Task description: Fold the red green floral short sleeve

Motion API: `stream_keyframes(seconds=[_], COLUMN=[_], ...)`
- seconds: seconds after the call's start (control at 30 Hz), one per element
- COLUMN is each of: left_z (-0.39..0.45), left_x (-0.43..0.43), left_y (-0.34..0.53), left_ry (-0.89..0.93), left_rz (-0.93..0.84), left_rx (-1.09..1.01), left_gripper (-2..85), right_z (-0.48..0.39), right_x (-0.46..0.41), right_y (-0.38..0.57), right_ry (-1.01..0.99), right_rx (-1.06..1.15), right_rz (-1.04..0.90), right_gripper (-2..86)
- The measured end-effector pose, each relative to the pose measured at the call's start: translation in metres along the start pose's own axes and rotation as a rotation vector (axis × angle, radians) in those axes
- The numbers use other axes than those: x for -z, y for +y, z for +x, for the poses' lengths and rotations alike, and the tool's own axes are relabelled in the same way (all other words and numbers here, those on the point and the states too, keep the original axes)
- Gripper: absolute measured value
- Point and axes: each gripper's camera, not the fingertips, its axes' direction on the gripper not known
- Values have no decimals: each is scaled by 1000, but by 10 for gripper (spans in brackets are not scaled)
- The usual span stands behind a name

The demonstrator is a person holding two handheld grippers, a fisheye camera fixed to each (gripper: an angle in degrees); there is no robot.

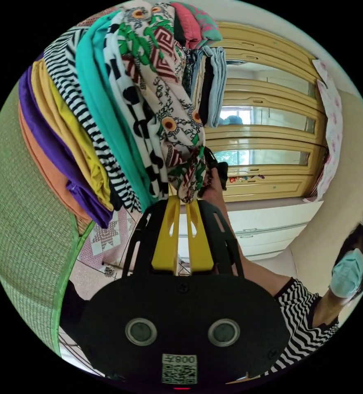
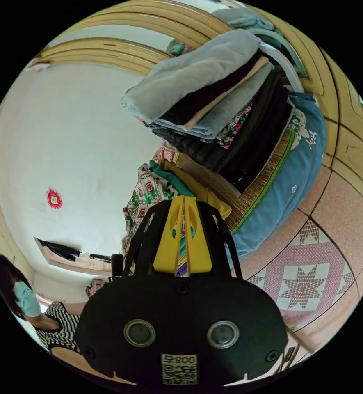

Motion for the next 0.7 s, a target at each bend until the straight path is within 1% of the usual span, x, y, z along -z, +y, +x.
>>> stream_keyframes(seconds=[0.1,0.23,0.27,0.33,0.4,0.6,0.67,0.7], left_z=[-17,-23,-25,-28,-28,-15,-18,-20], left_x=[0,2,8,19,33,60,63,64], left_y=[-1,4,8,12,14,-4,-14,-15], left_ry=[58,41,20,4,-7,-121,-214,-230], left_rz=[3,-49,-51,-38,-13,48,33,28], left_rx=[51,22,19,12,-7,-128,-126,-117], left_gripper=[18,18,16,14,11,3,2,2], right_z=[-49,-112,-118,-130,-129,-133,-137,-141], right_x=[-21,-76,-85,-120,-139,-166,-174,-177], right_y=[35,97,105,134,149,186,197,204], right_ry=[-25,-18,-1,135,211,265,300,318], right_rx=[162,390,418,484,487,519,525,521], right_rz=[-43,-182,-205,-265,-274,-217,-200,-184], right_gripper=[0,0,0,1,0,0,0,0])
